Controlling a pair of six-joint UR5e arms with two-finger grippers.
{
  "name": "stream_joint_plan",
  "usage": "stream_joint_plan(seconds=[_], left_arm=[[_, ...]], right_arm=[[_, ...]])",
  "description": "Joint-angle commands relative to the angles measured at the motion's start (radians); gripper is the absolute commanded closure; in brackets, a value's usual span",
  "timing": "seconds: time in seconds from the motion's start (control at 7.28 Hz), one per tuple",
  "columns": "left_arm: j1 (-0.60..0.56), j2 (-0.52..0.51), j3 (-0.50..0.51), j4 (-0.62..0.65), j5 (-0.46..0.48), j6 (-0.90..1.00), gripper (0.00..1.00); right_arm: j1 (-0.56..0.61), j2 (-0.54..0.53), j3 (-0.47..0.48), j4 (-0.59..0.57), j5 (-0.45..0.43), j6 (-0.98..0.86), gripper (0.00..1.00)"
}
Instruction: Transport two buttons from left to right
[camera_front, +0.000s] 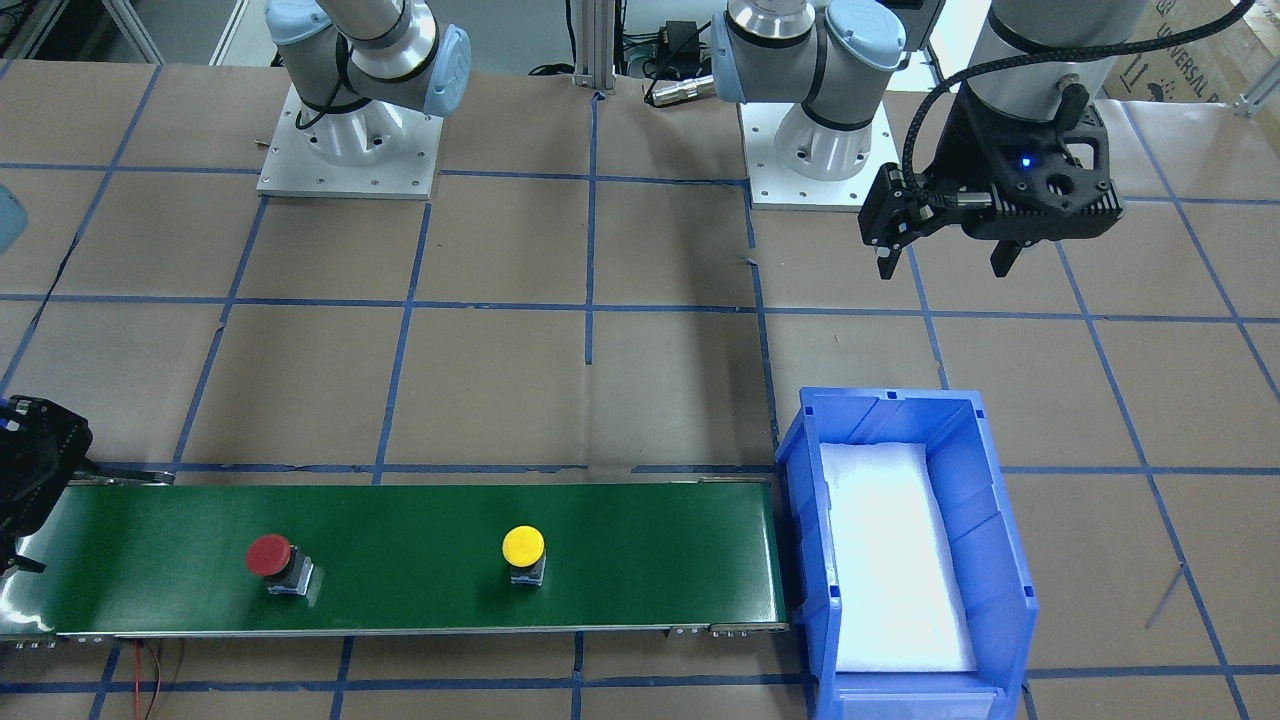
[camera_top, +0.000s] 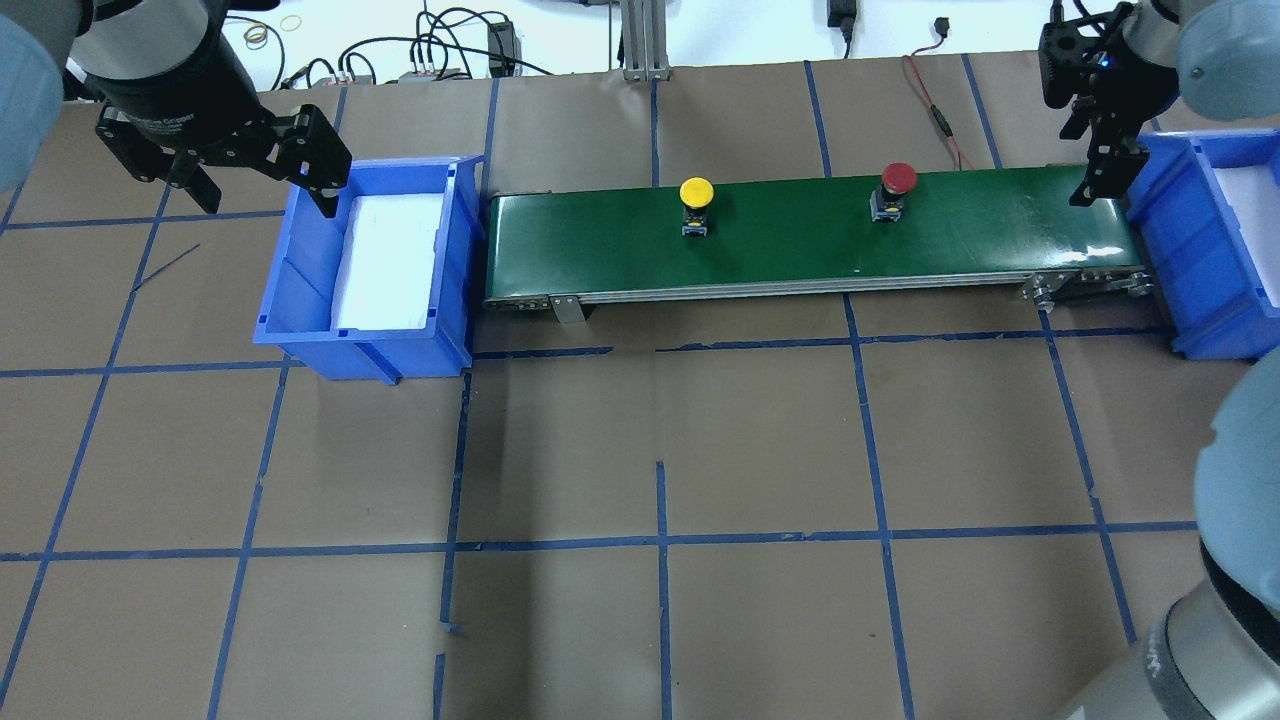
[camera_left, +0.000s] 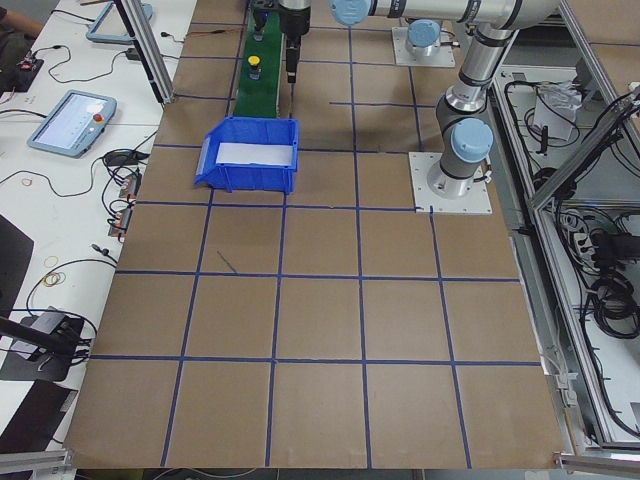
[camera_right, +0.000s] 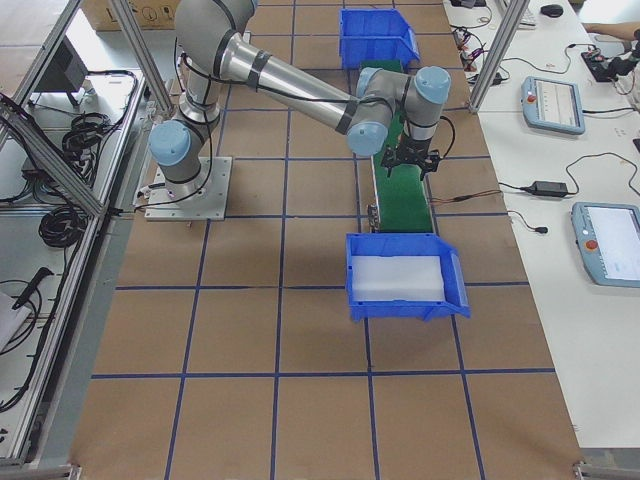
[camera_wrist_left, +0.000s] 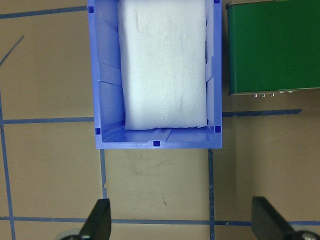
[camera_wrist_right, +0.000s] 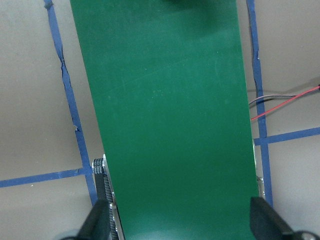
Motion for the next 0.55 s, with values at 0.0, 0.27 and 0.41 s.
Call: stream_joint_plan(seconds=[0.0,0.27,0.41], left_arm=[[0.001,0.0,0.0,0.001,0.0,0.0,0.0],[0.001,0.0,0.0,0.001,0.0,0.0,0.0],[0.001,0.0,0.0,0.001,0.0,0.0,0.0]], right_arm=[[0.0,0.001,0.0,0.0,0.0,0.0,0.0],[0.0,0.003,0.0,-0.002,0.0,-0.014,0.0],[0.0,0.004,0.0,-0.002,0.0,-0.014,0.0]])
